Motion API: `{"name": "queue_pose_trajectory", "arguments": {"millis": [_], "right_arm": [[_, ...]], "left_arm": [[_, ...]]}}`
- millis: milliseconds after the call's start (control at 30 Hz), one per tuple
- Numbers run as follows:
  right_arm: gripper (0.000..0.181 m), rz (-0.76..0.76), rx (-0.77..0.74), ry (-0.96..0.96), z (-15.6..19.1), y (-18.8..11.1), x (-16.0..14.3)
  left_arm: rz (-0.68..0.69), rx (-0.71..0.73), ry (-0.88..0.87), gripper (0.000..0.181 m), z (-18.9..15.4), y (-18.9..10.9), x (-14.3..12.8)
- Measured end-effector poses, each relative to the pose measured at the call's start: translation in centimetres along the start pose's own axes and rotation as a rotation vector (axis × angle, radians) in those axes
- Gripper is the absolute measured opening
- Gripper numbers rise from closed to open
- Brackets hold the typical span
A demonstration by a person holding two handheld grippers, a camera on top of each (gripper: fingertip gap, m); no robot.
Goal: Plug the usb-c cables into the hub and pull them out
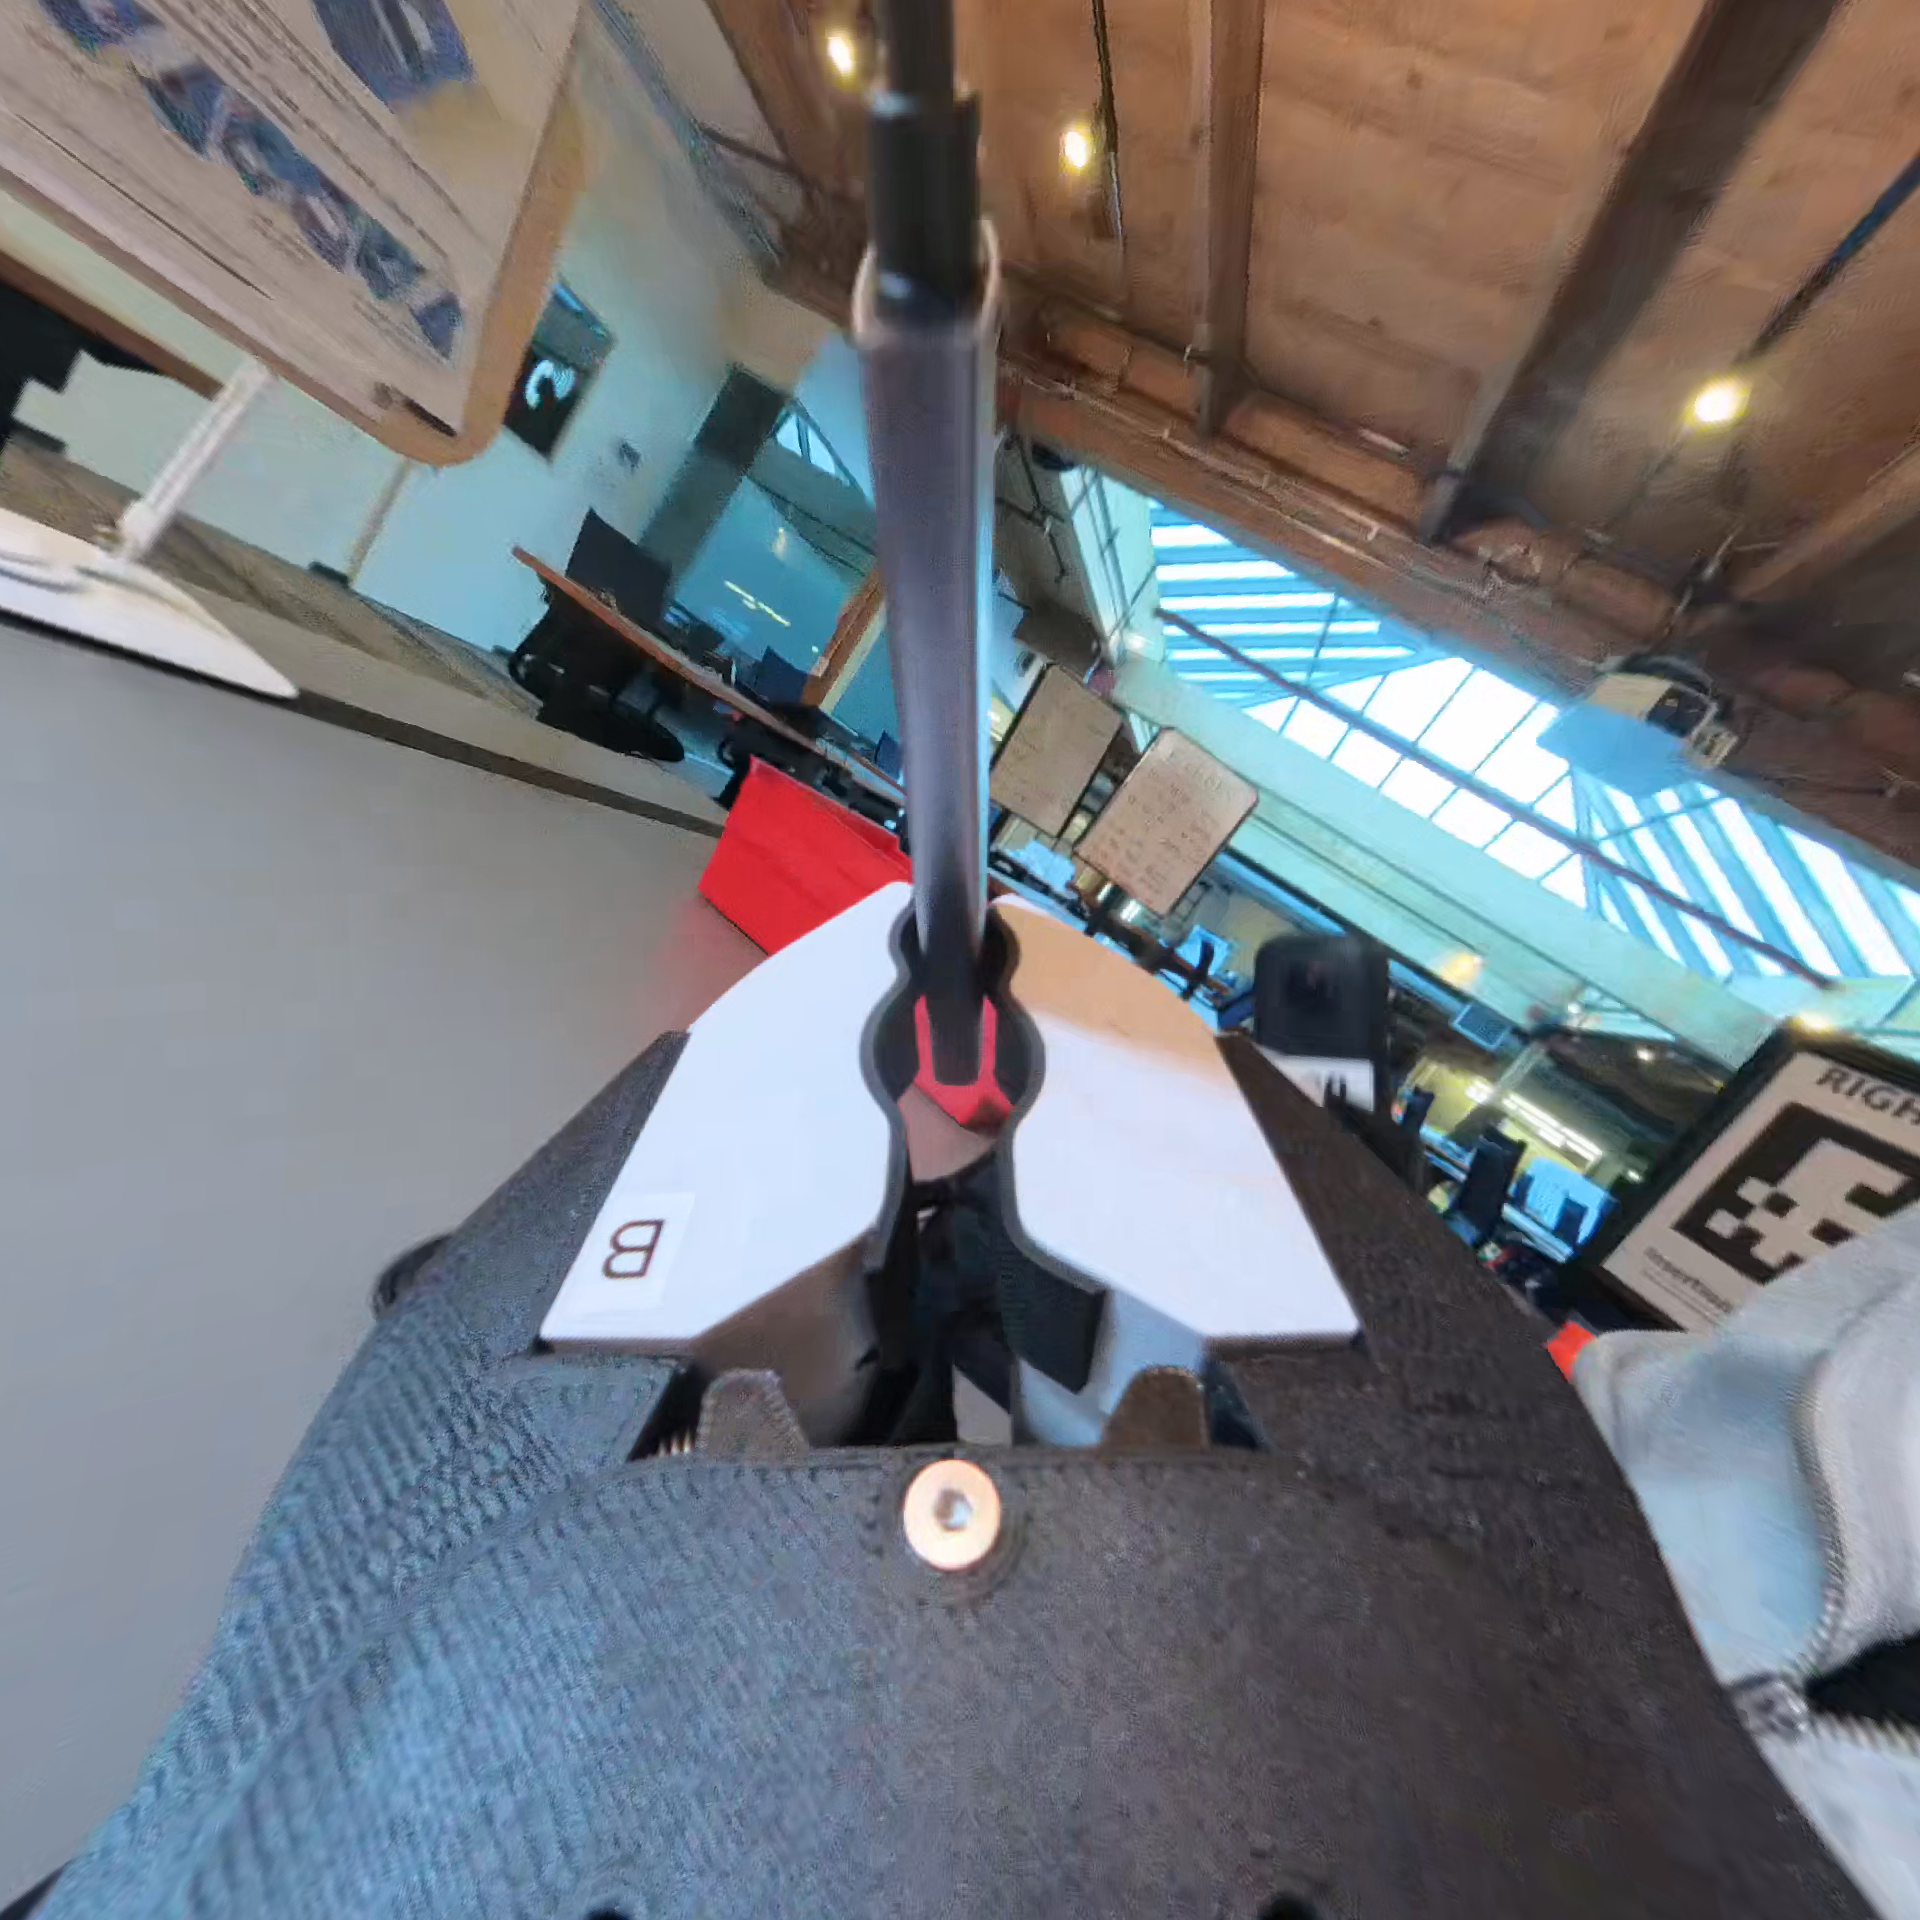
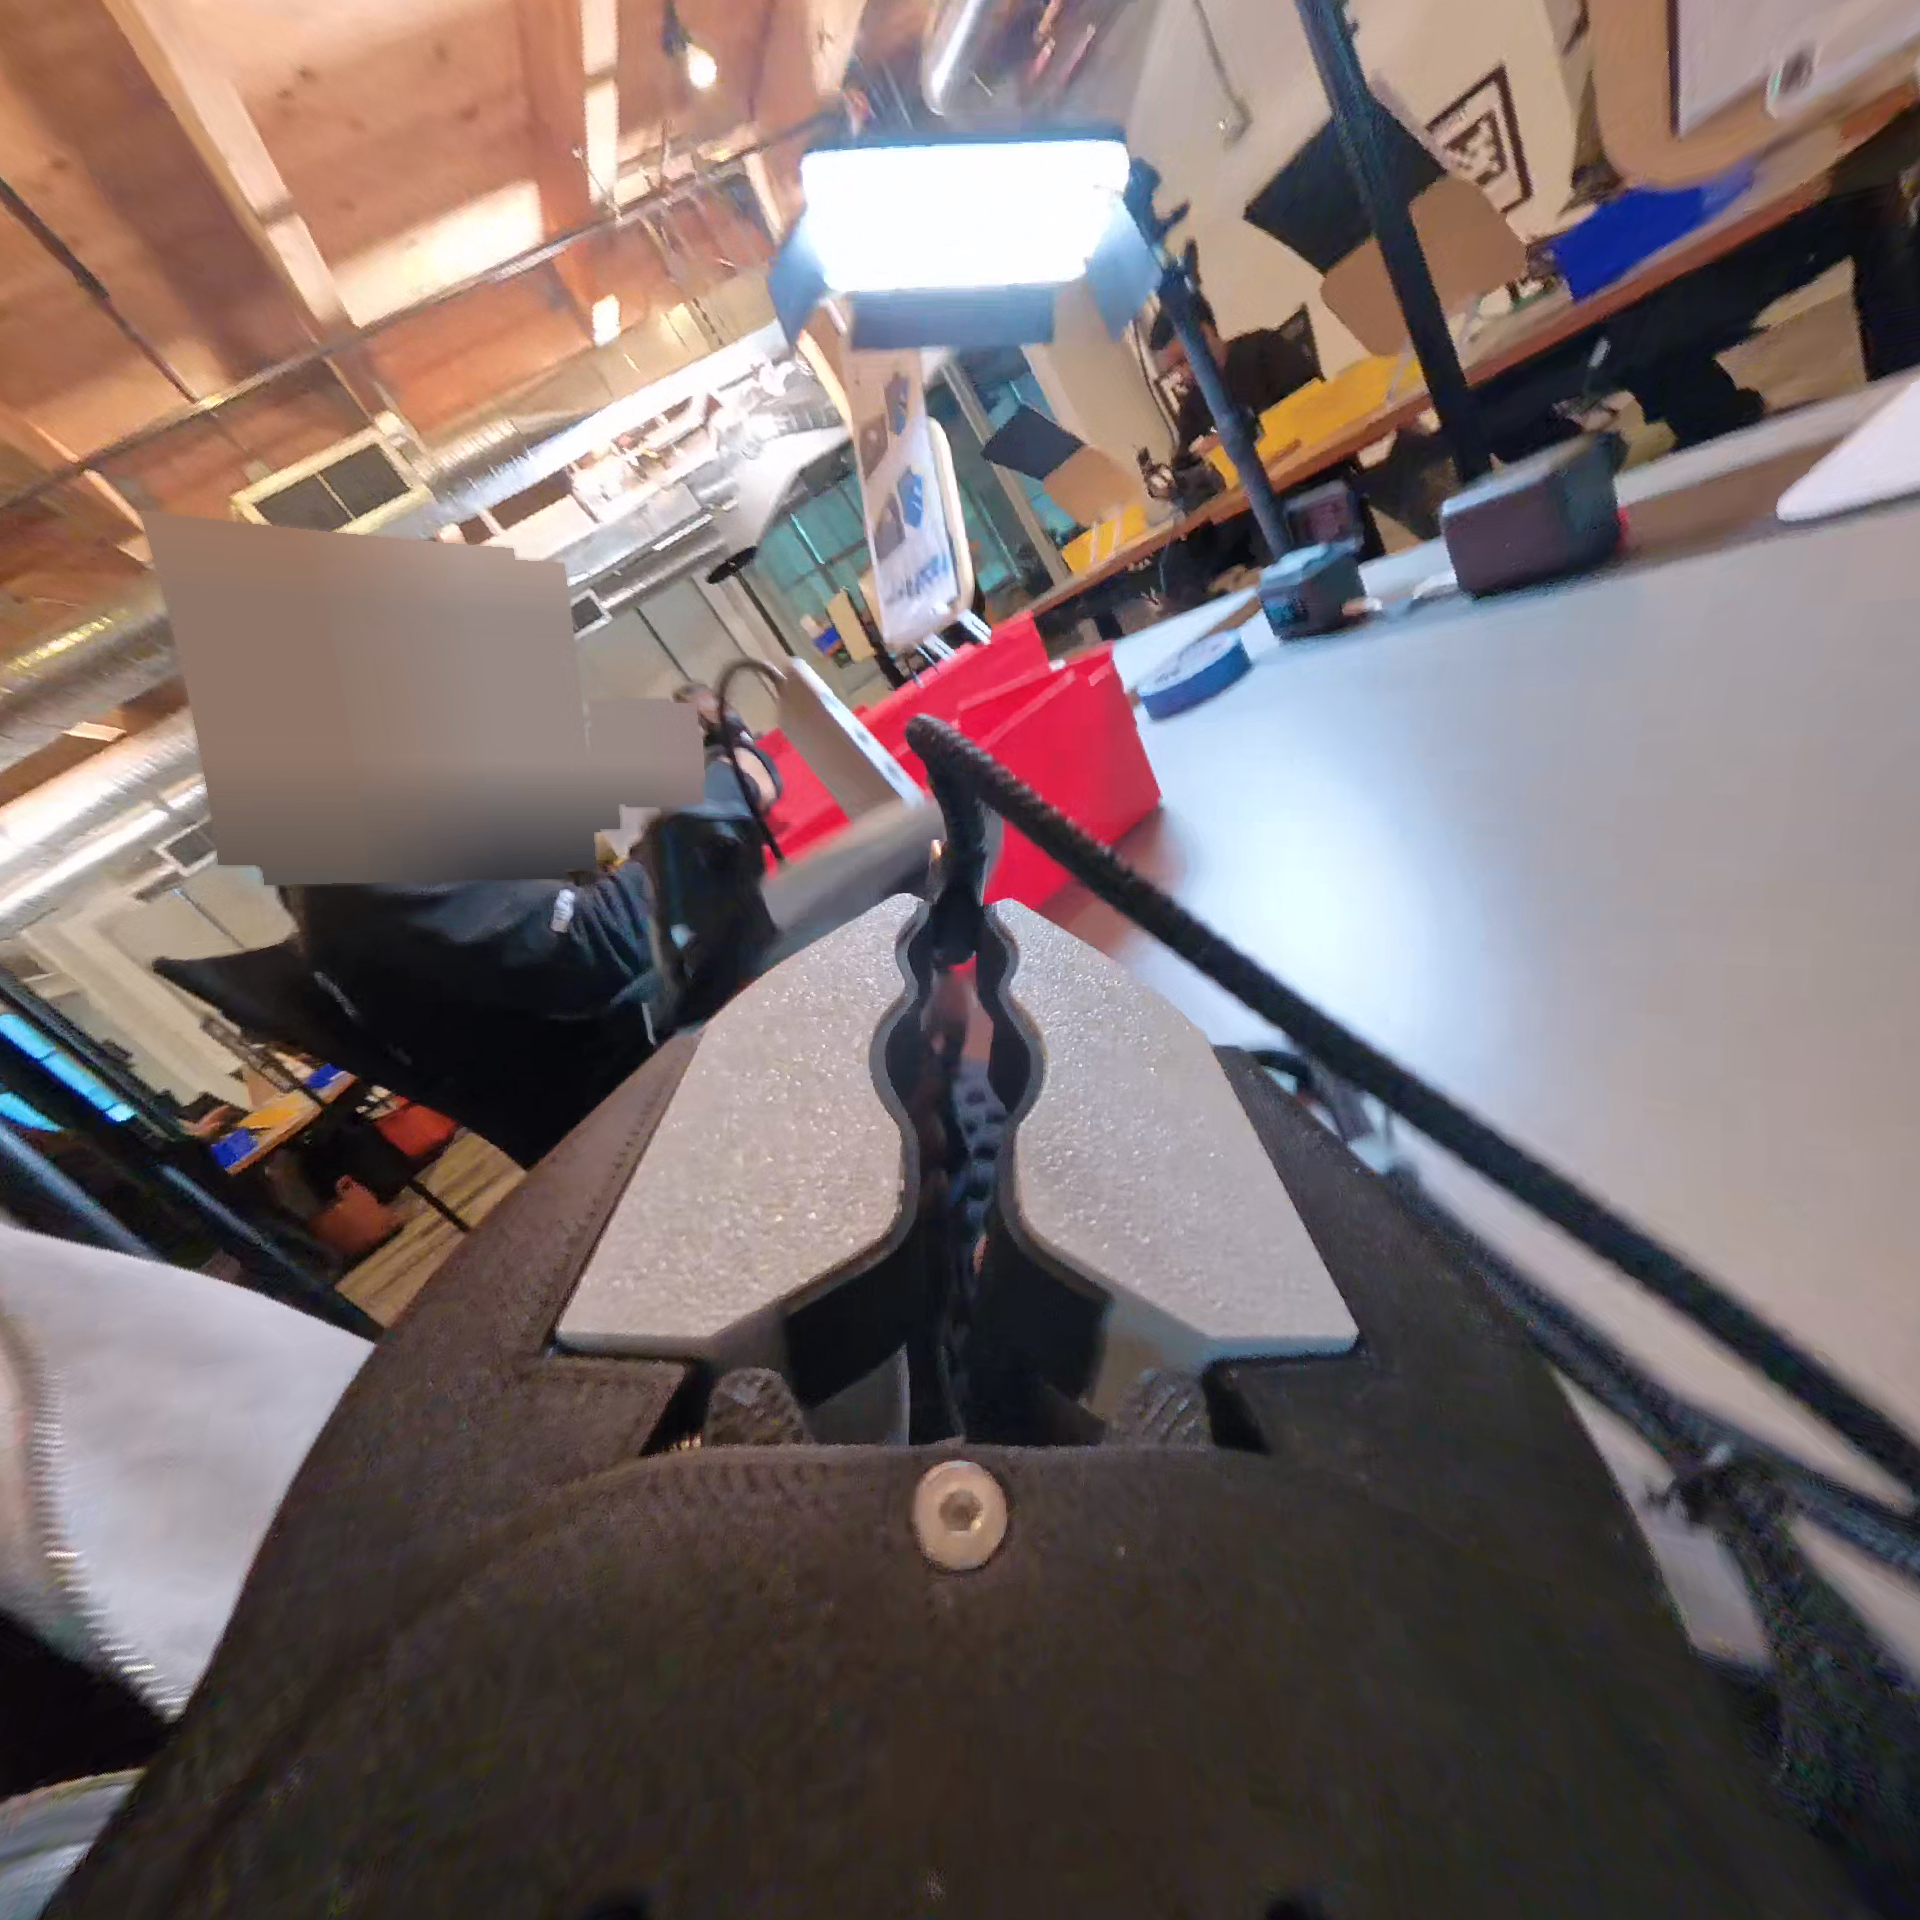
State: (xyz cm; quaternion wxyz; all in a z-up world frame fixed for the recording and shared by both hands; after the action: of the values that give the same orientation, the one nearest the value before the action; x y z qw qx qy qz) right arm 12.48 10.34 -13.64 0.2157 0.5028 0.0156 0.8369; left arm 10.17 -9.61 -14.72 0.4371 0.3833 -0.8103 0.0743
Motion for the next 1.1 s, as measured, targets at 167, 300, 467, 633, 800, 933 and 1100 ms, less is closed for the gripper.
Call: {"name": "queue_pose_trajectory", "arguments": {"millis": [167, 300, 467, 633, 800, 933, 1100], "right_arm": [[0.007, 0.357, 0.228, 0.135, 1.7, -0.1, 5.1], [0.008, 0.669, 0.306, 0.186, 3.7, -0.5, 8.2], [0.008, 0.893, 0.115, -0.139, 5.8, -1.6, 15.5], [0.008, 0.888, -0.186, -0.498, 7.3, -3.2, 24.0], [0.008, 0.747, -0.399, -0.661, 8.5, -5.7, 31.3], [0.008, 0.693, -0.502, -0.65, 8.2, -8.2, 35.5], [0.008, 0.751, -0.443, -0.55, 5.4, -10.0, 37.3]], "left_arm": [[0.031, -0.117, -0.07, 0.01, 0.2, 0.5, -0.3], [0.017, -0.137, -0.068, 0.01, 0.1, 0.4, -0.3], [-0.023, -0.142, -0.092, 0.01, 0.3, 0.1, -0.2], [-0.008, -0.158, -0.109, 0.01, 0.3, 0.2, -0.2], [-0.02, -0.164, -0.12, 0.01, 0.4, 0.1, -0.2], [-0.025, -0.168, -0.139, 0.01, 0.5, 0.0, -0.2], [-0.023, -0.172, -0.148, 0.01, 0.6, 0.1, -0.2]]}}
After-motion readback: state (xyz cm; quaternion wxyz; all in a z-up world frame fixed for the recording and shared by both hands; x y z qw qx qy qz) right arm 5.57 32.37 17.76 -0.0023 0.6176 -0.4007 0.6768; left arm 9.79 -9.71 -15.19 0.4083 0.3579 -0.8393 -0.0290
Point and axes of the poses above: each gripper's, where its closed fingertips meet, y out along the fingers, x out of its top, z = x × y across the jaws, the point moved 10 cm from there along -y, back along the fingers, and after that the axes turned 11 degrees about x, right-handed, at the moved point
